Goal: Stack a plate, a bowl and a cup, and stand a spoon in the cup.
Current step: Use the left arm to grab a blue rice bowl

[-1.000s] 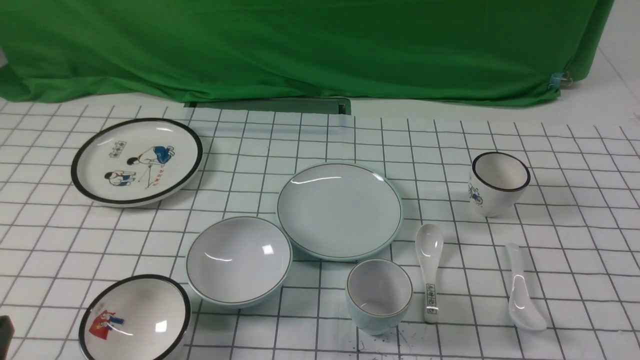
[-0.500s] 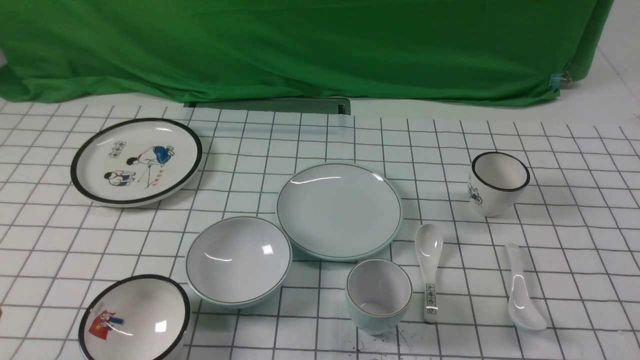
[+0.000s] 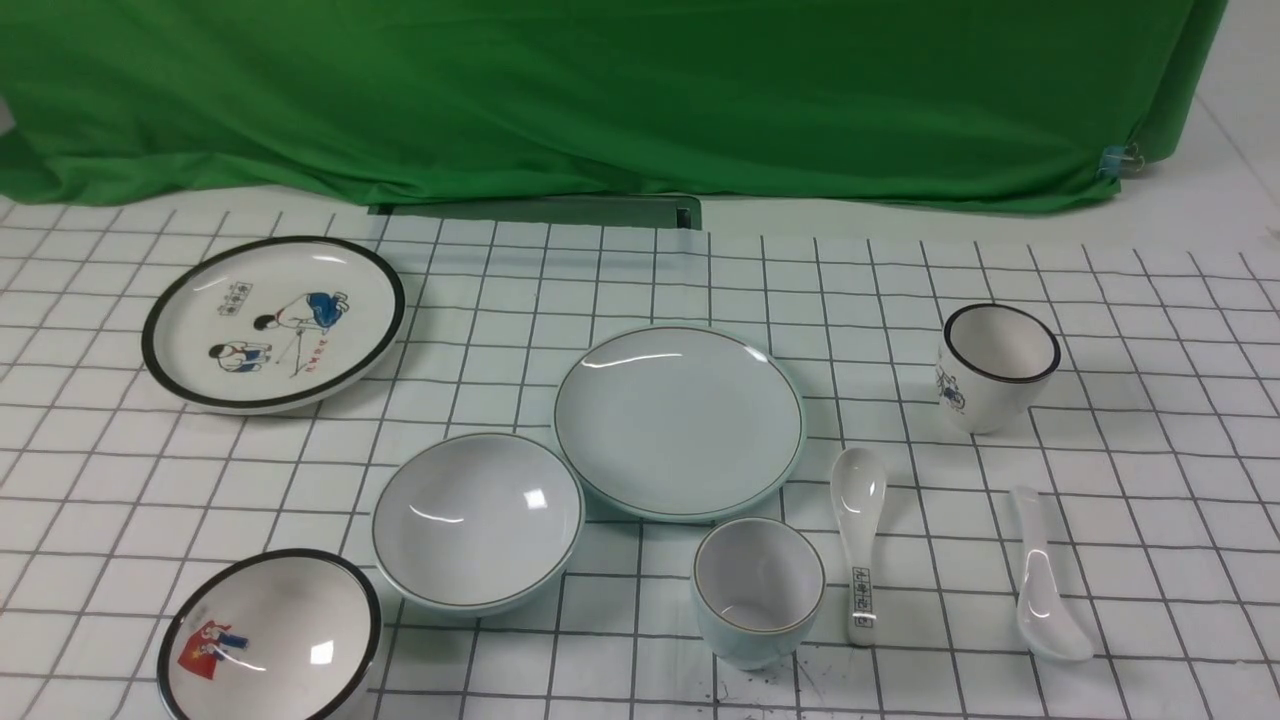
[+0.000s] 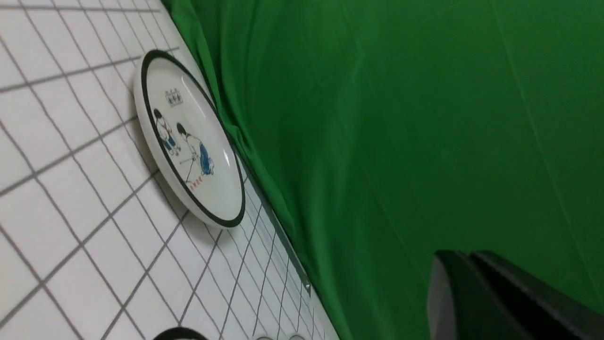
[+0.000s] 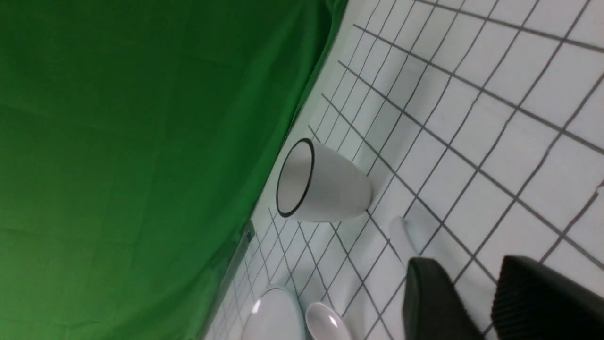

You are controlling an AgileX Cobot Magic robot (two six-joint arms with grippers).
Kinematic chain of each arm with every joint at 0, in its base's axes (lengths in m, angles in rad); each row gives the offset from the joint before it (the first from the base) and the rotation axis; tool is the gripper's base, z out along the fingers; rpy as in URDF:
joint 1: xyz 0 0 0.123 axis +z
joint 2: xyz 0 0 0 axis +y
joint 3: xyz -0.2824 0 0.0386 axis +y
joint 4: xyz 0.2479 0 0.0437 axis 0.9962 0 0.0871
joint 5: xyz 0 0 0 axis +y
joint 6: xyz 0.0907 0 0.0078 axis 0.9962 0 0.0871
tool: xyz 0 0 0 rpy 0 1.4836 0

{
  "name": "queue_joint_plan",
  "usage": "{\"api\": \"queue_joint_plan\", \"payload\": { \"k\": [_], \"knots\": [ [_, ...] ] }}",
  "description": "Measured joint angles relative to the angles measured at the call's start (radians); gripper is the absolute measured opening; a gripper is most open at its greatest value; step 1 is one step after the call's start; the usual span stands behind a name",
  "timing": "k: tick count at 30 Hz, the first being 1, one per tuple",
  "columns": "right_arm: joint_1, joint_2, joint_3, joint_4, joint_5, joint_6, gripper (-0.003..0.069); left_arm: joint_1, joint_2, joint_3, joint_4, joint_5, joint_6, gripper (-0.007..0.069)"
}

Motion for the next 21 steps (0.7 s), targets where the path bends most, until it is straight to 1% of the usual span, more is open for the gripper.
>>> {"api": "queue_joint_plan", "payload": {
  "k": [2,3,4,5,6,7,9,10,11,12,13,14,15,16,17,18,19,21],
  "knots": [
    [0.0,0.0,0.0,-0.029,0.0,-0.018,0.0243,0.0,0.0,0.0,-0.024,-0.028,-0.086,-0.0025],
    [0.0,0.0,0.0,-0.032,0.0,-0.02,0.0243,0.0,0.0,0.0,-0.026,-0.028,-0.091,-0.0025],
    [0.0,0.0,0.0,-0.036,-0.006,-0.052,0.0243,0.0,0.0,0.0,-0.028,-0.052,-0.127,-0.0019],
    [0.0,0.0,0.0,-0.037,-0.008,-0.065,0.0243,0.0,0.0,0.0,-0.028,-0.055,-0.129,-0.0018],
    [0.0,0.0,0.0,-0.039,-0.022,-0.098,0.0243,0.0,0.0,0.0,-0.028,-0.066,-0.138,-0.0016],
    [0.0,0.0,0.0,-0.039,-0.057,-0.171,0.0239,0.0,0.0,0.0,-0.014,-0.082,-0.145,-0.0015],
    [0.008,0.0,0.0,-0.04,-0.131,-0.269,0.0219,0.0,0.0,-0.007,0.047,-0.085,-0.146,-0.0013],
    [0.017,0.0,0.0,-0.04,-0.159,-0.31,0.0199,0.0,0.0,-0.032,0.12,-0.066,-0.145,-0.0011],
    [0.02,0.0,0.0,-0.041,-0.164,-0.317,0.0188,0.0,0.0,-0.038,0.134,-0.062,-0.144,-0.0011],
    [0.035,0.004,-0.007,-0.041,-0.179,-0.385,0.0132,0.0,-0.001,-0.101,0.259,0.0,-0.13,-0.001],
    [0.049,0.022,-0.021,-0.041,-0.179,-0.444,0.0087,0.0,0.0,-0.151,0.331,0.059,-0.115,-0.0011],
    [0.054,0.027,-0.029,-0.041,-0.178,-0.453,0.0071,0.0,0.001,-0.162,0.345,0.073,-0.105,-0.0011],
    [0.072,0.08,-0.068,-0.041,-0.177,-0.556,0.0031,0.0,0.038,-0.268,0.448,0.22,-0.035,-0.0011],
    [0.074,0.088,-0.074,-0.041,-0.177,-0.568,0.0028,0.0,0.038,-0.268,0.448,0.22,-0.023,-0.0011],
    [0.088,0.15,-0.115,-0.041,-0.177,-0.651,0.0017,0.0,0.104,-0.347,0.484,0.316,0.077,-0.0011],
    [0.095,0.203,-0.149,-0.041,-0.177,-0.71,0.0015,0.0,0.157,-0.395,0.497,0.376,0.142,-0.0011],
    [0.101,0.261,-0.187,-0.041,-0.172,-0.767,0.0013,0.0,0.217,-0.444,0.502,0.432,0.238,-0.0011],
    [0.11,0.387,-0.279,-0.041,-0.139,-0.878,0.0013,0.0,0.324,-0.529,0.504,0.529,0.353,-0.0011]
  ]
}}
